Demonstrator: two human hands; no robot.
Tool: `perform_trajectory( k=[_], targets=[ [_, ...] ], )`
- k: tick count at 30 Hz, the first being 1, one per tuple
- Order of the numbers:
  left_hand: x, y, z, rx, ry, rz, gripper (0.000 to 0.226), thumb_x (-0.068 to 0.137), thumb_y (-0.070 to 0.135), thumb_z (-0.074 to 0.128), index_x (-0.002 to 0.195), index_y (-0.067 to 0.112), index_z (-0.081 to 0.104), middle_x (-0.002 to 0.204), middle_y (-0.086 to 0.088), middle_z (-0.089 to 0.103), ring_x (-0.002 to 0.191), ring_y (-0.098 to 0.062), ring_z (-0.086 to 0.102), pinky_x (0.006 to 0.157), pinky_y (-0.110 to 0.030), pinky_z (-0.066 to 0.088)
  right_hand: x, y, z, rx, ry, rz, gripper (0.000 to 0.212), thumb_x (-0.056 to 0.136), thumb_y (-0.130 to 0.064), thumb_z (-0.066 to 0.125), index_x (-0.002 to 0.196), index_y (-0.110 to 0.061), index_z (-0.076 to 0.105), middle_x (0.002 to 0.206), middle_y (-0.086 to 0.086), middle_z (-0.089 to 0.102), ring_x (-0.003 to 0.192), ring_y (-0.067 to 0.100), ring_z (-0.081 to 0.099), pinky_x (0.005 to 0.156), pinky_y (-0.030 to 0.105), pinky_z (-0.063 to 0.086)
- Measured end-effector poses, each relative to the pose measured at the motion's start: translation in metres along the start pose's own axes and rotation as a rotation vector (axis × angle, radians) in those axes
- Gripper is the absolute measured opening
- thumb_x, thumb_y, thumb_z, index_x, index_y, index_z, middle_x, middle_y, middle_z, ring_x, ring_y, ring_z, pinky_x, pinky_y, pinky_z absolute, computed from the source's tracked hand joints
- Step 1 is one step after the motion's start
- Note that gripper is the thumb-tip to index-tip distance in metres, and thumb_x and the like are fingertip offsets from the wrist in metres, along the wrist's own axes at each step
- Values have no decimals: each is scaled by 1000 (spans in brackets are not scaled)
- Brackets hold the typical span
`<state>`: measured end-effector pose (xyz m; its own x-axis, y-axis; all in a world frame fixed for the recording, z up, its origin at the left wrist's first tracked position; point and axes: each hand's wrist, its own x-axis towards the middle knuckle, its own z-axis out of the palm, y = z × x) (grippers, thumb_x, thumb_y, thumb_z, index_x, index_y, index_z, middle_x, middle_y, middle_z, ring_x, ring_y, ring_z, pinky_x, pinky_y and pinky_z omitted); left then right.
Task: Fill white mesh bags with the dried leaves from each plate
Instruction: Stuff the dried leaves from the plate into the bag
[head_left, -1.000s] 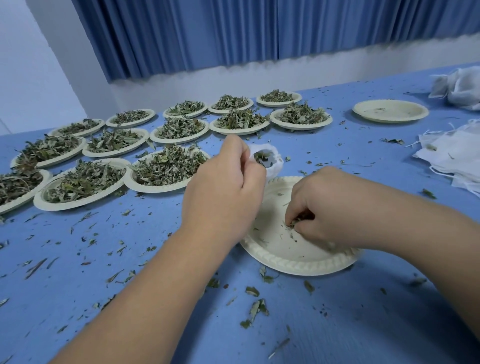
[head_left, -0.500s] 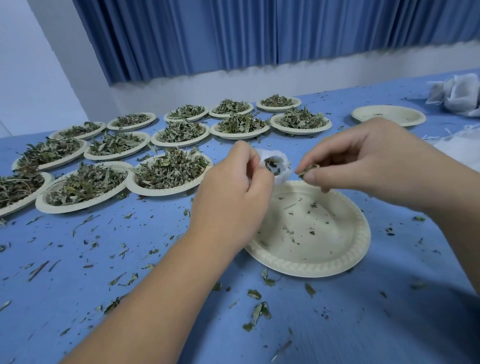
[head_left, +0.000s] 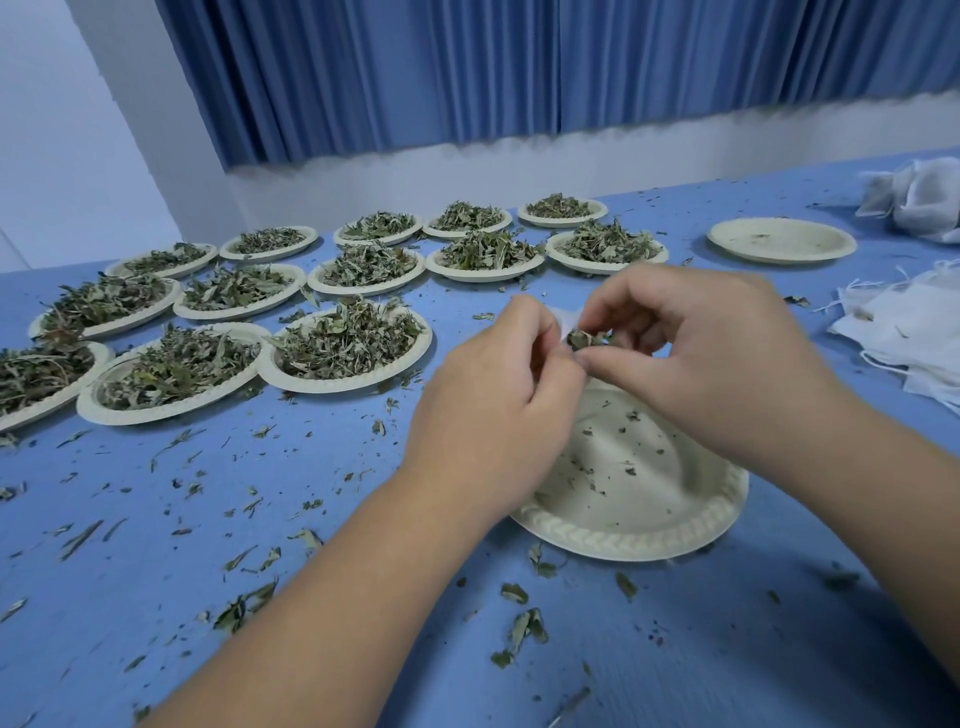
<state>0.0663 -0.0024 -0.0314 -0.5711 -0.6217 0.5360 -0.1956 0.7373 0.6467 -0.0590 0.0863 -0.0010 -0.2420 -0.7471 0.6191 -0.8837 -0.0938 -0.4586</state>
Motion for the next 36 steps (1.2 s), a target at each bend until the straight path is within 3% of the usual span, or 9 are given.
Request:
perform_trajectory(
  k=[4, 7, 13, 18, 22, 26, 32, 36],
  targets=[
    [0, 1, -1, -17, 24, -13, 16, 81, 41, 41, 77, 26, 45, 61, 8, 56, 53, -9, 44, 51, -33, 37, 0, 0, -3, 131, -31, 53, 16, 73, -21, 78, 83, -32, 71, 79, -15, 67, 75, 2, 63, 74, 20, 51],
    [0, 1, -1, -22, 19, -15, 16, 81, 41, 40, 76, 27, 45, 62, 9, 56, 52, -9, 43, 51, -33, 37, 1, 1, -1, 197, -19, 95, 20, 74, -11, 79, 82, -27, 69, 81, -11, 67, 74, 6, 64, 76, 26, 54],
    [-1, 2, 1, -21, 9, -17, 14, 81, 39, 41, 76, 27, 45, 57, 11, 52, 51, -8, 42, 51, -31, 36, -2, -2, 3, 54, 31, 14, 13, 74, -14, 77, 75, -26, 71, 74, -14, 66, 72, 3, 62, 70, 19, 50],
    [0, 2, -1, -33, 31, -22, 16, 81, 40, 41, 75, 26, 46, 58, 10, 54, 51, -8, 43, 52, -32, 36, 0, 0, 0, 331, -13, 112, 23, 77, -4, 74, 79, -27, 69, 78, -8, 71, 72, 5, 69, 74, 23, 56],
    [-1, 3, -1, -13, 18, -12, 14, 81, 40, 41, 75, 27, 44, 66, 15, 56, 53, -8, 44, 51, -32, 37, -2, 0, 11, 110, 85, 34, 16, 75, -10, 76, 71, -23, 68, 67, -11, 65, 67, 3, 62, 64, 11, 46],
    [0, 1, 0, -42, 16, -24, 15, 81, 39, 40, 76, 26, 44, 63, 12, 55, 50, -8, 41, 50, -31, 34, -1, 2, 14, -19, 89, -36, 10, 79, -14, 74, 76, -23, 75, 75, -10, 62, 67, 3, 54, 62, 11, 38],
    [0, 0, -3, -67, 25, -42, 15, 82, 39, 40, 76, 27, 44, 68, 5, 59, 50, -8, 41, 52, -34, 38, 1, 7, 10, 101, 22, -23, 18, 82, -15, 72, 86, -33, 74, 80, -3, 57, 67, 0, 46, 63, 8, 32],
    [-1, 2, -3, -29, -27, 19, 14, 83, 37, 39, 74, 26, 41, 56, 13, 47, 51, -9, 38, 51, -32, 34, 2, 4, 14, -132, 26, -63, 8, 82, -16, 72, 75, -19, 76, 73, -3, 45, 71, 12, 42, 63, 15, 31]
  ],
)
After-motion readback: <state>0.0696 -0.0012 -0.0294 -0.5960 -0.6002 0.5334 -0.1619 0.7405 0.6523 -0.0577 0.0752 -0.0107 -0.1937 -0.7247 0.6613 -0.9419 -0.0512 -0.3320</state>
